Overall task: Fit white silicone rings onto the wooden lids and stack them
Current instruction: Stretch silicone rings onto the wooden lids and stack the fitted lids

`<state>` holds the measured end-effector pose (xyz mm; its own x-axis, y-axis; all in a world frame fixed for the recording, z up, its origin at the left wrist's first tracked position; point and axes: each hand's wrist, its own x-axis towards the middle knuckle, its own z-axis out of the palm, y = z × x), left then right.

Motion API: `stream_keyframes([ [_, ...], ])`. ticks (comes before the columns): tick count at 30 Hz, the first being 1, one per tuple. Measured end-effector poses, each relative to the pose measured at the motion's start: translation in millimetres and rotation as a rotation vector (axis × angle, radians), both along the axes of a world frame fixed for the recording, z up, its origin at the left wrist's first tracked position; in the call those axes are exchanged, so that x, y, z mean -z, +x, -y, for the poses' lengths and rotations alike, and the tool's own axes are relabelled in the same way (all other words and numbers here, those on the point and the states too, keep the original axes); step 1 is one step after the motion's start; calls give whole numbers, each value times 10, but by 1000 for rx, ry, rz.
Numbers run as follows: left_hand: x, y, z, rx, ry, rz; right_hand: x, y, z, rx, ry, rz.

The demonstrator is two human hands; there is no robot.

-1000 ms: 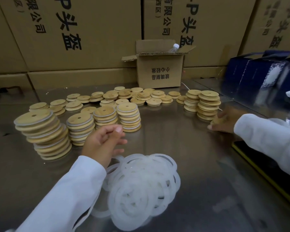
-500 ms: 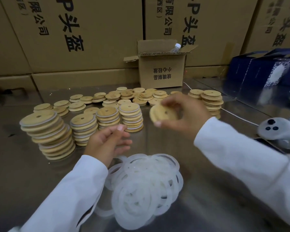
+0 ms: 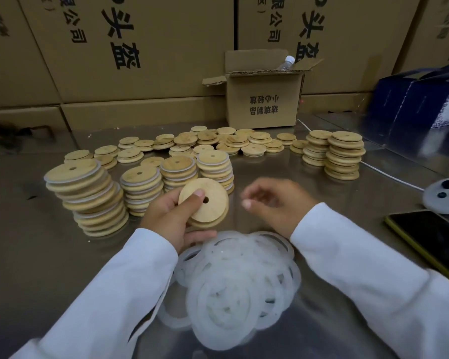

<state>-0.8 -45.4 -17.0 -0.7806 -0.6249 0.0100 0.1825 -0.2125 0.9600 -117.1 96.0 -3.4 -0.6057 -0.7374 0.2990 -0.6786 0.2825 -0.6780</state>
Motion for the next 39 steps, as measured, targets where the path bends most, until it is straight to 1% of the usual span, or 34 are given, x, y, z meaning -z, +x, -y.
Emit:
stream_keyframes([
  [2,7,0,-10,17,12,9,3,-119,-71,-42,239,15],
  [4,16,-1,-32,34,15,20,-16,-178,-129,-92,356,44],
  [8,26,8,-31,54,37,17,-36,-189,-172,-190,381,68],
  [12,21,27,-24,110,69,10,-27,-202,-197,-236,366,81],
  [14,28,23,-25,120,65,16,-54,-217,-213,-231,285,115],
  [15,32,20,-23,114,64,22,-76,-215,-215,-234,191,168],
  [16,34,17,-20,104,67,27,-99,-205,-217,-247,70,254],
  [19,15,12,-33,114,103,31,-164,-146,-180,-288,-277,620],
  [20,6,10,-42,121,120,33,-162,-119,-149,-282,-334,698],
  [21,1,7,-49,122,141,33,-156,-80,-109,-260,-358,734],
  [24,-28,-12,-70,137,208,54,-84,39,4,-151,-341,735],
  [26,-47,-18,-83,180,209,75,-44,110,64,-77,-314,711],
  [28,-44,-10,-111,178,127,69,-13,151,99,-17,-314,731],
  [31,-17,14,-166,116,-75,30,-5,191,117,25,-353,753],
  [34,-7,20,-180,105,-121,-6,-22,223,125,50,-399,719],
  [39,6,18,-174,123,-144,-45,-36,256,128,96,-413,602],
])
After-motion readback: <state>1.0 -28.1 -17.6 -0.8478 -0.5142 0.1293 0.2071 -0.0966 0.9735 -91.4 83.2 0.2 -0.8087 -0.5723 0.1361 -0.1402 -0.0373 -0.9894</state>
